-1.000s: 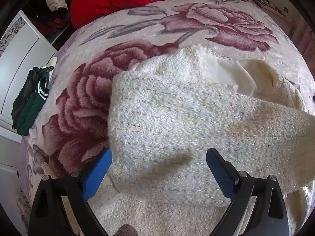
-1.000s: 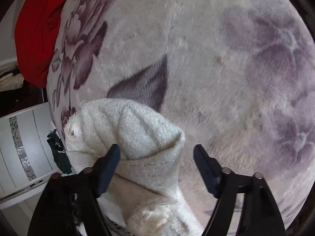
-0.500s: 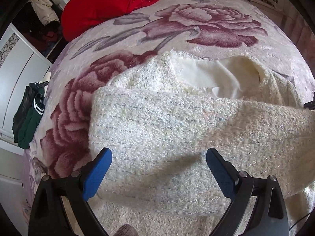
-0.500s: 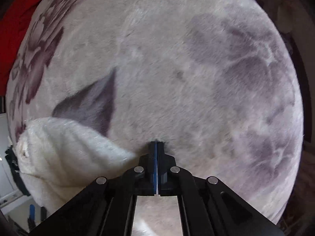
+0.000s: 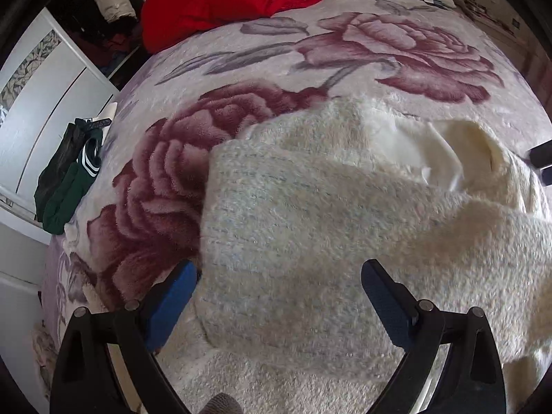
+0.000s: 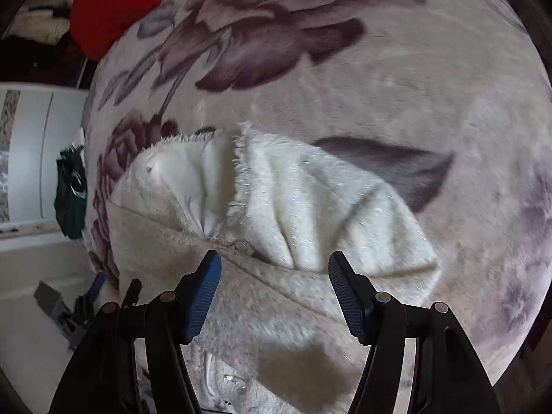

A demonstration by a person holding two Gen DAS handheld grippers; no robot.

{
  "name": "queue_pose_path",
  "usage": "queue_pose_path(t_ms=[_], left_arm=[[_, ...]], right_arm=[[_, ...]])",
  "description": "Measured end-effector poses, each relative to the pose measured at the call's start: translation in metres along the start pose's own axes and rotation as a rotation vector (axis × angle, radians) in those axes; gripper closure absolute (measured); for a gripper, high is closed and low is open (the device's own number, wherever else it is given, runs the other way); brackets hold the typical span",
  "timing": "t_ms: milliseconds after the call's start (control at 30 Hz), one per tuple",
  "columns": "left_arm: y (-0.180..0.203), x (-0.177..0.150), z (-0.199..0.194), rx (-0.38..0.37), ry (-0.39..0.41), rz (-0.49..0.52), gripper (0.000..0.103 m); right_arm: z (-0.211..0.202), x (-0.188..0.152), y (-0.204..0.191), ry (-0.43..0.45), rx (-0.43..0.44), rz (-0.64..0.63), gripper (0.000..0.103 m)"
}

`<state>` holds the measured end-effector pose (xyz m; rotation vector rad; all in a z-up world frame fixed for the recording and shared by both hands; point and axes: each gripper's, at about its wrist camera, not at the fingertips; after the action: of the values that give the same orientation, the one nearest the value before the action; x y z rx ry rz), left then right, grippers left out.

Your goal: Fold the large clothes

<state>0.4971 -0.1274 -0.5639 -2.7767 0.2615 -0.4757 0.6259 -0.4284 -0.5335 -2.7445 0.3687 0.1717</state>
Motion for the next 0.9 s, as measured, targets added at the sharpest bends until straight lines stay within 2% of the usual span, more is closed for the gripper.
queue_pose_path(t_ms=[67, 100, 133, 167, 267, 400, 533, 600, 633, 700, 767, 833, 900], left_arm=[[-0.001, 0.003, 0.001, 0.003, 0.008, -0.001, 0.005], [-0.002, 0.003, 0.002, 0.000, 0.009, 0.000, 0.005], [-0.004, 0.004, 0.002, -0.005, 0.014, -0.002, 0.005], [-0.005, 0.004, 0.002, -0.010, 0.017, -0.005, 0.005], [-0.009, 0.002, 0.003, -0.032, 0.021, -0.008, 0.005], [-0.015, -0.003, 0.004, -0.047, 0.021, -0.004, 0.005], [-0.028, -0.008, 0.005, -0.050, 0.007, -0.022, 0.005], [-0.037, -0.008, 0.002, -0.035, 0.011, -0.037, 0.005], [-0.043, -0.008, 0.001, -0.018, 0.013, -0.048, 0.005], [-0.055, -0.004, 0.004, 0.029, 0.015, -0.068, 0.005], [-0.064, 0.003, 0.010, 0.086, 0.017, -0.073, 0.005], [-0.073, 0.013, 0.025, 0.124, -0.006, -0.079, 0.005], [-0.080, 0.021, 0.042, 0.125, -0.038, -0.080, 0.005]], right_arm=[[0.032, 0.015, -0.013, -0.019, -0.092, -0.043, 0.039], [0.043, 0.019, -0.011, -0.036, -0.136, -0.050, 0.076], [0.058, 0.028, -0.020, -0.027, -0.174, -0.040, 0.094], [0.067, 0.032, -0.024, -0.014, -0.207, -0.005, 0.093], [0.063, 0.039, -0.028, 0.055, -0.228, 0.082, 0.094], [0.046, 0.049, -0.037, 0.172, -0.248, 0.119, 0.095], [0.052, 0.060, -0.028, 0.136, -0.200, 0.205, 0.092], [0.051, 0.059, -0.029, 0.069, -0.207, 0.180, 0.083], [0.048, 0.057, -0.037, 0.066, -0.209, 0.153, 0.079], [0.018, 0.040, -0.044, 0.104, -0.137, 0.108, 0.051], [0.002, 0.026, -0.056, 0.116, -0.042, 0.065, 0.048], [0.010, 0.018, -0.073, 0.036, 0.049, 0.011, 0.048], [0.036, 0.015, -0.100, -0.025, 0.075, -0.049, 0.048]])
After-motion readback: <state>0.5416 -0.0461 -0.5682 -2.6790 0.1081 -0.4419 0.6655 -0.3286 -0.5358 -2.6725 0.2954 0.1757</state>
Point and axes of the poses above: each gripper's, at about its wrist camera, not at the fingertips, and z roughly the way its jaws point, y to its right, x to its top, and after that the axes turned 13 degrees about z, right-handed
